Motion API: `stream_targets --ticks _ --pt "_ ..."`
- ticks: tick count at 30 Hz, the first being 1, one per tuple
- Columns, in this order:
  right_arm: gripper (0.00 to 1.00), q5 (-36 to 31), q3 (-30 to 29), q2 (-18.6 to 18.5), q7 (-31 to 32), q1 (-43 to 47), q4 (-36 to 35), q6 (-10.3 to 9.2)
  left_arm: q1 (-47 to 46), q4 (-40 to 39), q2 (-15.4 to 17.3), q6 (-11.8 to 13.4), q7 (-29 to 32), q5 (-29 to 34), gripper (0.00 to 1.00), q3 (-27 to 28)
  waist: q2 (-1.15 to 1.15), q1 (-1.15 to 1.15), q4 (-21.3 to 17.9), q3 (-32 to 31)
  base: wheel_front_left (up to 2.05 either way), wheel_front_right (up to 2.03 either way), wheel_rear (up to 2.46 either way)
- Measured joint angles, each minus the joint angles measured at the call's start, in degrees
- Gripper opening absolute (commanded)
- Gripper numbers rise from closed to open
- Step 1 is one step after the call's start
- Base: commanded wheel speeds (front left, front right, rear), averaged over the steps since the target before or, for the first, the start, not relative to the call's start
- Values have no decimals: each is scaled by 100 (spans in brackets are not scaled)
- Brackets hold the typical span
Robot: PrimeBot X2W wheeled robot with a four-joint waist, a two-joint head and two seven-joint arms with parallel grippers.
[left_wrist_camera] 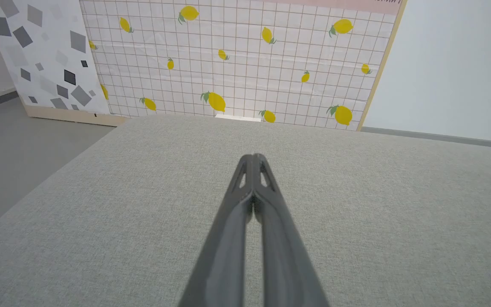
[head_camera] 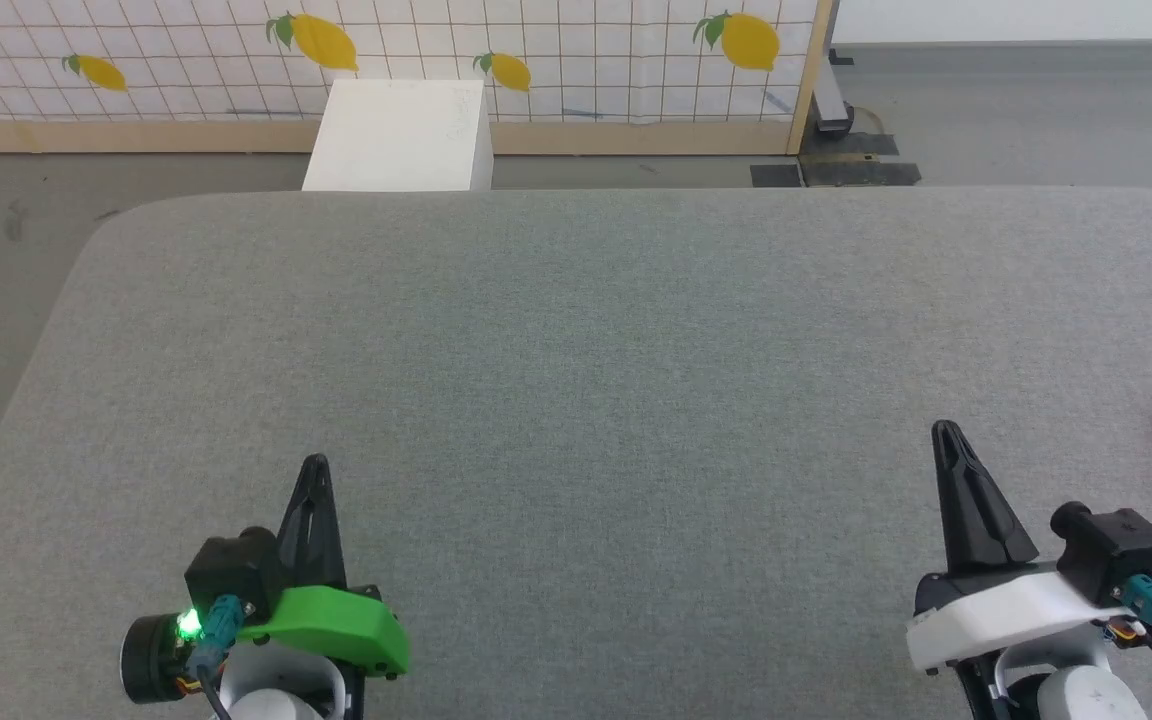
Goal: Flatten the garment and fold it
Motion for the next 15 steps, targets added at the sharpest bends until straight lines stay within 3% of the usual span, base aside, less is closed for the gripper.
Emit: stream_targets --ticks 15 --pt "0 -142 1 0 171 1 -90 0 1 -107 0 -53 164 119 0 59 0 0 33 -18 0 0 0"
